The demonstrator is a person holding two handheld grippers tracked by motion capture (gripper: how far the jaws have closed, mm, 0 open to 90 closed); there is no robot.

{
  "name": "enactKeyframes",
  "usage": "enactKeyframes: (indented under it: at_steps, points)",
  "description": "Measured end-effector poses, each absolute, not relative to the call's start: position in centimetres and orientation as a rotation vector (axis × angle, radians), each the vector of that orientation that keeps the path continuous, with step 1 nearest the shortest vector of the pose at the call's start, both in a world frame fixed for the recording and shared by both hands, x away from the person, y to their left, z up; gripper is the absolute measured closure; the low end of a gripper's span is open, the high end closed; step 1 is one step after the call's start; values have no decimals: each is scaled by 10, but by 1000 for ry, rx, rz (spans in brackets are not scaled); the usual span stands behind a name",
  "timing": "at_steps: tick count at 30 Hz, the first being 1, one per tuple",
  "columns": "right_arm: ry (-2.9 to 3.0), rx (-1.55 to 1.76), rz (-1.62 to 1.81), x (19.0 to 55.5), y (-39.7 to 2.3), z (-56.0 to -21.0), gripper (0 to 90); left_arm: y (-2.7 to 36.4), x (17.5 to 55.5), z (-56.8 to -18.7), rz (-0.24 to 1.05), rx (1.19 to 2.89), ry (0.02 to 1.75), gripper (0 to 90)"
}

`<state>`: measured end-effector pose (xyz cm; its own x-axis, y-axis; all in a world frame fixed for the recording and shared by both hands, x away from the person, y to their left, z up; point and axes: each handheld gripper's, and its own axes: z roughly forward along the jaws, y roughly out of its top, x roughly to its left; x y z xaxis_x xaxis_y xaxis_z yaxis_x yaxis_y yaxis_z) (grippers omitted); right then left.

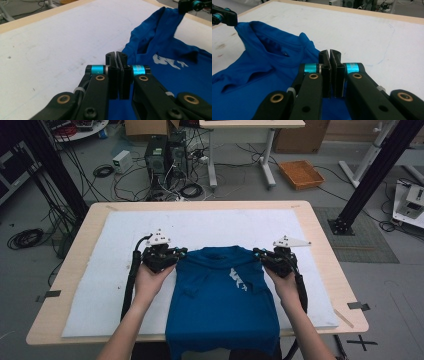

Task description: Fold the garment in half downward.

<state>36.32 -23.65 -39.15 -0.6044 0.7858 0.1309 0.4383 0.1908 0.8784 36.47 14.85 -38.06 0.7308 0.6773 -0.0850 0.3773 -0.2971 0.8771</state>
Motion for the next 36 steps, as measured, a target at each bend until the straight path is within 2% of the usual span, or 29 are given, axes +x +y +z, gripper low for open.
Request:
enactKeyframes:
  at_steps: [8, 16, 25, 36]
  points:
    - [2148, 1097, 1368, 325, -248, -398, 884, 146, 320, -379, 409, 1961, 713, 884]
    - [2166, 1069, 1369, 291, -255, -402, 884, 143, 291, -381, 428, 1992, 643, 883]
    - [2190, 1042, 1344, 241, -257, -412, 884, 142, 263, -397, 428, 2034, 609, 883]
    - [2255, 1025, 1283, 207, -256, -424, 883, 138, 220, -415, 450, 2096, 556, 882]
